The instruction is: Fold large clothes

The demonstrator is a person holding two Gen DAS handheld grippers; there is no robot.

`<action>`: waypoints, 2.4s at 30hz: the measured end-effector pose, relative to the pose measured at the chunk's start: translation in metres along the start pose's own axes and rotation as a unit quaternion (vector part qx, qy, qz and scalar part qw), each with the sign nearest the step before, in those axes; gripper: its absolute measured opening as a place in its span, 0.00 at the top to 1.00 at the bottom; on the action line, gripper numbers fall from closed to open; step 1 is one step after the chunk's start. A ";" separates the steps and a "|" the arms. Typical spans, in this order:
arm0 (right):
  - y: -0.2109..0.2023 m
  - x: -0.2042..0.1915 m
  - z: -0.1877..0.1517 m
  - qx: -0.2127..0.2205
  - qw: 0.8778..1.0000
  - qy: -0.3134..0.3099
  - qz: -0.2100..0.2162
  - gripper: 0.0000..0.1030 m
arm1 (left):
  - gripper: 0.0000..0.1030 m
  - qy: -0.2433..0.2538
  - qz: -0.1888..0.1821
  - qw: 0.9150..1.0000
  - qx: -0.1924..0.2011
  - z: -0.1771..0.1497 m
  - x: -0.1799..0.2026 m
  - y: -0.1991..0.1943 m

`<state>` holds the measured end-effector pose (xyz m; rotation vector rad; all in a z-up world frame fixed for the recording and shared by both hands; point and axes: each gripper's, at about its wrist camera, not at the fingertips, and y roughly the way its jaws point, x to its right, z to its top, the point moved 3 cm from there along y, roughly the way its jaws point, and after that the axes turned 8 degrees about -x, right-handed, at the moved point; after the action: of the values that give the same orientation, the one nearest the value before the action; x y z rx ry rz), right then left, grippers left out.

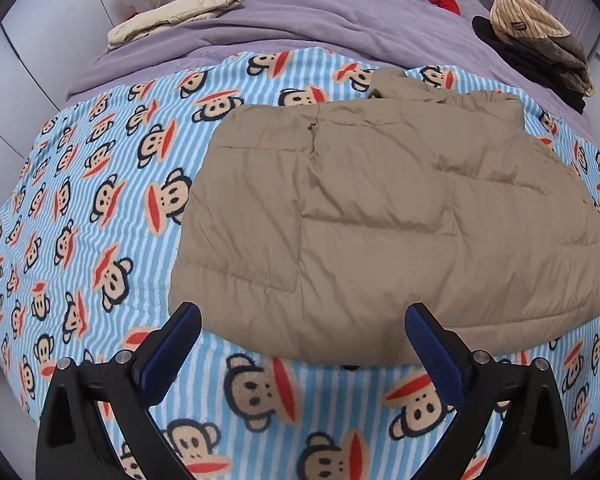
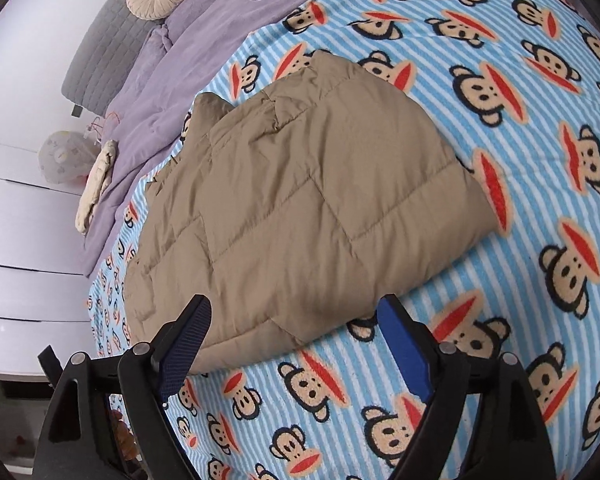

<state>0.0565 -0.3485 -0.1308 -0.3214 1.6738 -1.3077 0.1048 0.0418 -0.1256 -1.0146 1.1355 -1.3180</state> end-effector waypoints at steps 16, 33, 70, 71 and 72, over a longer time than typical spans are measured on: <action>0.038 0.023 -0.036 -0.071 0.995 0.052 0.050 0.00 | 0.01 -0.015 -0.049 0.998 -0.043 -0.031 0.003 0.022; 0.066 0.049 -0.037 -0.092 0.979 0.132 0.127 0.00 | 0.01 -0.223 -0.248 0.939 -0.078 -0.041 -0.068 0.065; 0.091 0.006 0.009 -0.069 0.963 0.111 0.238 0.77 | 0.82 -0.151 -0.325 0.933 0.006 0.012 -0.037 0.047; 0.085 0.007 0.004 -0.070 0.964 0.103 0.236 0.77 | 0.82 -0.145 -0.326 0.934 0.002 0.004 -0.036 0.042; 0.080 0.008 -0.002 -0.072 0.965 0.098 0.234 0.77 | 0.82 -0.138 -0.325 0.935 -0.003 -0.004 -0.037 0.037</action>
<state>0.0769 -0.3216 -0.2040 0.1239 1.8719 -0.8888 0.1100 0.0797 -0.1617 -1.6087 0.5987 -1.6072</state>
